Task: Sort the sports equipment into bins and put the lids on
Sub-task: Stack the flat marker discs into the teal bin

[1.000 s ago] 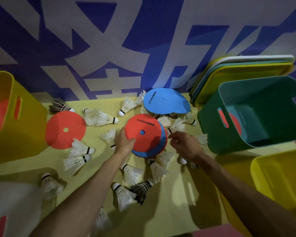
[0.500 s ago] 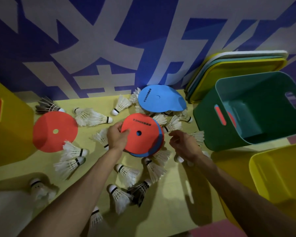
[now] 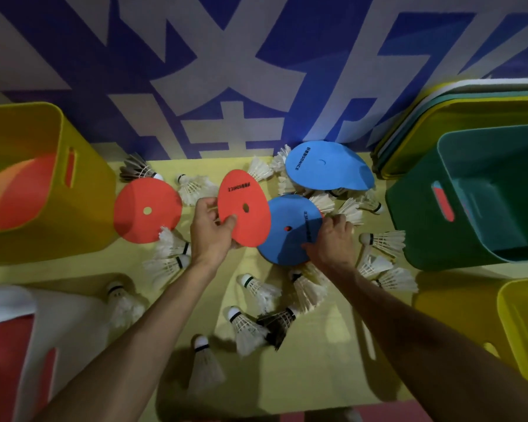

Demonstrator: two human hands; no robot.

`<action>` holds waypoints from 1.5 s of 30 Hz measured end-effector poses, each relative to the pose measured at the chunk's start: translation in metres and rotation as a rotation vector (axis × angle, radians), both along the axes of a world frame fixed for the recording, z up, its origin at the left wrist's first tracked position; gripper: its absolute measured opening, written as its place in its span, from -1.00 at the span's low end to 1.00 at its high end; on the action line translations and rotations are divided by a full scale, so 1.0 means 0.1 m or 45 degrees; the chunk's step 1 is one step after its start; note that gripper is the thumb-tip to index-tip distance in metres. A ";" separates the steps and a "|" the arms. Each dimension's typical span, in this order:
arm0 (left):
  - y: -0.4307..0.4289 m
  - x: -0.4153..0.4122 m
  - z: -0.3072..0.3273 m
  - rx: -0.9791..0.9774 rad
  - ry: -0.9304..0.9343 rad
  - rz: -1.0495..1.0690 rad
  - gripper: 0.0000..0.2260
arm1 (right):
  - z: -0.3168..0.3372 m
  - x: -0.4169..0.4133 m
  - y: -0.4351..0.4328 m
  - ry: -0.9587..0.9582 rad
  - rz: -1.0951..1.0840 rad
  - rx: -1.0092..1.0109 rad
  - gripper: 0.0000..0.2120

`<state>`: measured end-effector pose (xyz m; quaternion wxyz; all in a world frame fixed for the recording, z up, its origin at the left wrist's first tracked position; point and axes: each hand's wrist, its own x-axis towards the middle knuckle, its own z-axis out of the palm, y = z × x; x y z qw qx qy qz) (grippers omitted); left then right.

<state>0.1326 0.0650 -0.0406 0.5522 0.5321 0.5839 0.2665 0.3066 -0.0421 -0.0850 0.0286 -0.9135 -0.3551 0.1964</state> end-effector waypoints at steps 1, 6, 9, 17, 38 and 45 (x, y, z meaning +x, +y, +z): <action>-0.01 -0.03 0.00 -0.019 -0.023 0.030 -0.70 | 0.00 -0.01 0.01 -0.051 0.005 0.018 -0.35; -0.07 -0.22 -0.03 -0.030 -0.064 0.129 -0.63 | -0.03 -0.08 0.05 -0.110 -0.011 0.061 -0.40; -0.12 -0.31 -0.03 -0.036 -0.100 0.153 -0.68 | -0.02 -0.10 0.06 -0.150 0.027 0.049 -0.41; -0.23 -0.40 0.06 0.018 -0.168 0.233 -0.72 | -0.04 -0.13 0.04 -0.193 0.165 0.212 -0.56; -0.91 0.63 1.06 0.137 -0.469 0.473 -0.71 | 1.57 1.37 -0.48 0.857 0.084 1.191 -0.71; -1.35 1.55 1.28 0.074 -0.536 0.379 -0.72 | 1.78 2.38 -1.23 0.975 -0.453 1.358 -0.76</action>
